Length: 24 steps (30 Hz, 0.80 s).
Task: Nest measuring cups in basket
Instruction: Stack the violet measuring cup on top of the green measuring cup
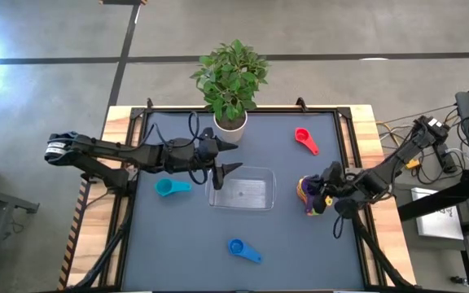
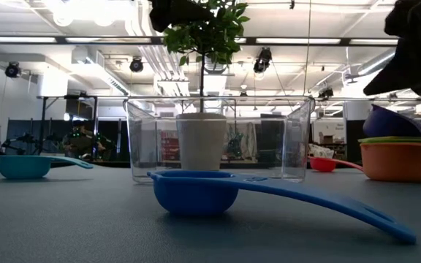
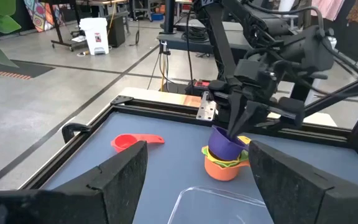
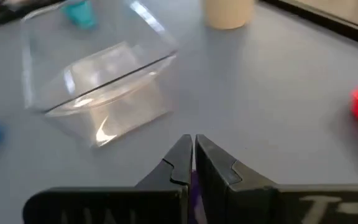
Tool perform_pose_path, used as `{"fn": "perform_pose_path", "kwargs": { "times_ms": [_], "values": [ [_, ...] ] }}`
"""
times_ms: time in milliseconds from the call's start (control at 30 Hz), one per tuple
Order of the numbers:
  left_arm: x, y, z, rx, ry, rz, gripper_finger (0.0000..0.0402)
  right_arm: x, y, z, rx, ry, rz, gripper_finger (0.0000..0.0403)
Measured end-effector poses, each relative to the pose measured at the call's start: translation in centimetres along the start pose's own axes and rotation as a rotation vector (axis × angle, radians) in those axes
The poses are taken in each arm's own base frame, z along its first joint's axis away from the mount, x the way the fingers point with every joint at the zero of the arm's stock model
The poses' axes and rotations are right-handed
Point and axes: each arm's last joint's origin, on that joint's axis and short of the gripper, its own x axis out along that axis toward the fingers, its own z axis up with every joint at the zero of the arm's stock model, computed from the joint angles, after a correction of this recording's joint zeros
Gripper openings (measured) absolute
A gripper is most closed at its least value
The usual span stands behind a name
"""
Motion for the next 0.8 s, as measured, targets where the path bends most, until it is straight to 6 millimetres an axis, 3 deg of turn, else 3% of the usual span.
{"fn": "perform_pose_path", "kwargs": {
  "times_ms": [200, 433, 667, 800],
  "values": [
    [0.0, 0.0, 0.0, 0.004, 0.001, 0.0, 0.0262, 1.2, -0.9, 0.7, -0.018, 0.091, -0.015, 0.0009],
    [0.0, 0.0, -0.1, 0.007, 0.001, 0.0, 0.0262, 2.3, -0.8, 3.4, -0.033, 0.106, 0.126, 0.0008],
    [0.0, 0.0, -0.1, 0.007, 0.001, 0.001, 0.0262, 3.8, -2.4, 4.1, -0.028, 0.194, 0.156, 0.0008],
    [0.1, 0.1, 0.0, 0.005, -0.001, 0.005, 0.0262, 4.9, -2.8, 5.5, -0.007, 0.242, 0.277, 0.0008]
  ]
}}
